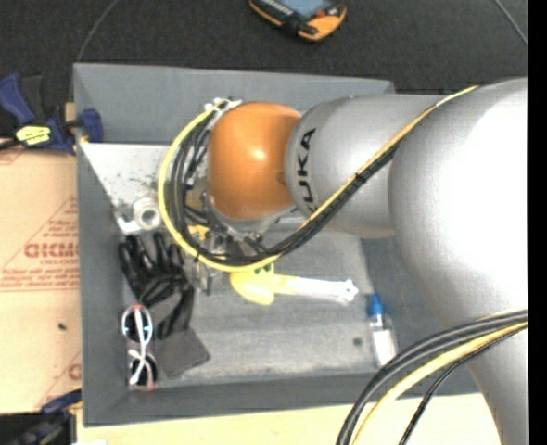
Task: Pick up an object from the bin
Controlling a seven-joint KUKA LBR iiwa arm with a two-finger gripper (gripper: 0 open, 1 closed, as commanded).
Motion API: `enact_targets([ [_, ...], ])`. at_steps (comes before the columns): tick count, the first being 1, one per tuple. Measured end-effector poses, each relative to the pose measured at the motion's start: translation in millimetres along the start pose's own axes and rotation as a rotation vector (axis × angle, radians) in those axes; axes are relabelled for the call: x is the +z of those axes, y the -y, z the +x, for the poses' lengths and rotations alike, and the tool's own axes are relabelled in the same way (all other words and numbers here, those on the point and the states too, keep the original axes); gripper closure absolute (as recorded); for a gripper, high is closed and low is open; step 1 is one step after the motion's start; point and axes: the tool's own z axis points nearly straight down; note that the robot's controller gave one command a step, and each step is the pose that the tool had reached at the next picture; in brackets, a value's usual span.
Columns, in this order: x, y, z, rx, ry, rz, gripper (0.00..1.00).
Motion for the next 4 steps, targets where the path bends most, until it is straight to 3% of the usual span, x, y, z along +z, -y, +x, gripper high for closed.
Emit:
enact_targets([
  [1,-9.1,22.8,-36.5,-0.269,0.005,0.0,0.0],
  [2,-9.0,22.8,-36.4,-0.268,0.005,-0.001,0.0],
  [3,-90.1,23.9,-34.3,-0.281,0.005,0.0,0.0],
  [4,-95.5,41.9,-13.5,-0.262,0.011,0.0,0.0],
])
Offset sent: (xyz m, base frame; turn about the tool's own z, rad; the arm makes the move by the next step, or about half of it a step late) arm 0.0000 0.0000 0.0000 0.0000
